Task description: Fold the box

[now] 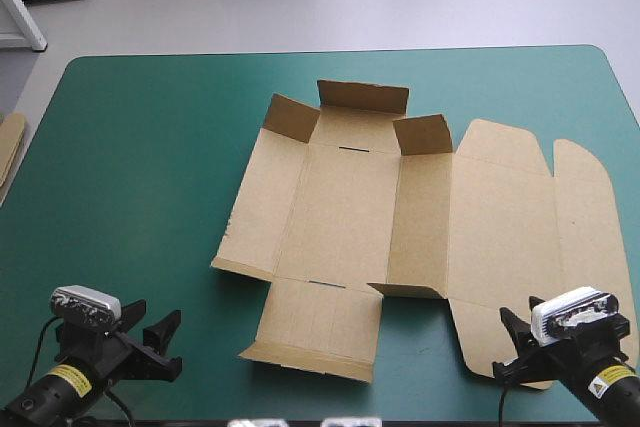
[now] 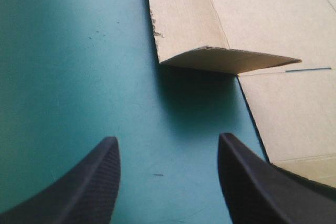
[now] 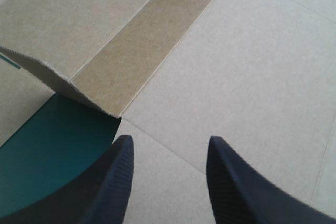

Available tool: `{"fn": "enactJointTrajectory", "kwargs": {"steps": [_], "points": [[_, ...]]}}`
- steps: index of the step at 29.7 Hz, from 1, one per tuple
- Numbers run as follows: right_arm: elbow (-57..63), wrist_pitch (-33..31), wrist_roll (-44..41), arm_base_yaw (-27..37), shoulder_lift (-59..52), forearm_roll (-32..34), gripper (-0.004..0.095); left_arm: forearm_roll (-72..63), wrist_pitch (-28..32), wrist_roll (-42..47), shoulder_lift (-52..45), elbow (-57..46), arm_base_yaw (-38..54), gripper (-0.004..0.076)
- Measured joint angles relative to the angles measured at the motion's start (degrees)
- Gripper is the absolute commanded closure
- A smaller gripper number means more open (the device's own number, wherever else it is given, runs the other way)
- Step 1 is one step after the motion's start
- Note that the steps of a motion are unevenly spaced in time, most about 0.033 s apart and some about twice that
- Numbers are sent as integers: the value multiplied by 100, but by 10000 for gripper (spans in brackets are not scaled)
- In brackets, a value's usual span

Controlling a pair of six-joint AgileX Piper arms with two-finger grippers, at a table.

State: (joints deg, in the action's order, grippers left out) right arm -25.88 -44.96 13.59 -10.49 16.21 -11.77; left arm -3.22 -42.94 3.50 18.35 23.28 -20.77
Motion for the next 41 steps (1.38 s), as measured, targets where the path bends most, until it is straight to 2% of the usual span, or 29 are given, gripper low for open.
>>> {"fn": "enactJointTrajectory", "kwargs": {"steps": [4,11,15,19,21,24,28,31,41], "points": [[0,249,7,0,39,19,465,21,-91,19,708,380,0,322],[-80,356,-104,0,535,205,323,429,114,19,2555,1677,0,322],[-332,398,-189,0,924,292,323,676,325,12,3615,2471,41,322],[-636,437,-245,0,1284,369,323,270,395,-42,4749,3115,501,321],[-753,476,-267,0,1433,376,323,-185,423,-255,5266,3342,856,321],[-872,566,-279,0,1638,376,323,-1411,393,-1070,6012,3617,1471,321],[-925,613,-292,0,1786,376,323,-3233,135,-2456,6664,3744,2125,321],[-946,672,-325,0,1794,376,323,-4215,-158,-3135,7044,3757,2399,320],[-981,691,-488,0,1794,376,323,-4658,-609,-3831,7854,3763,2508,320]]}}
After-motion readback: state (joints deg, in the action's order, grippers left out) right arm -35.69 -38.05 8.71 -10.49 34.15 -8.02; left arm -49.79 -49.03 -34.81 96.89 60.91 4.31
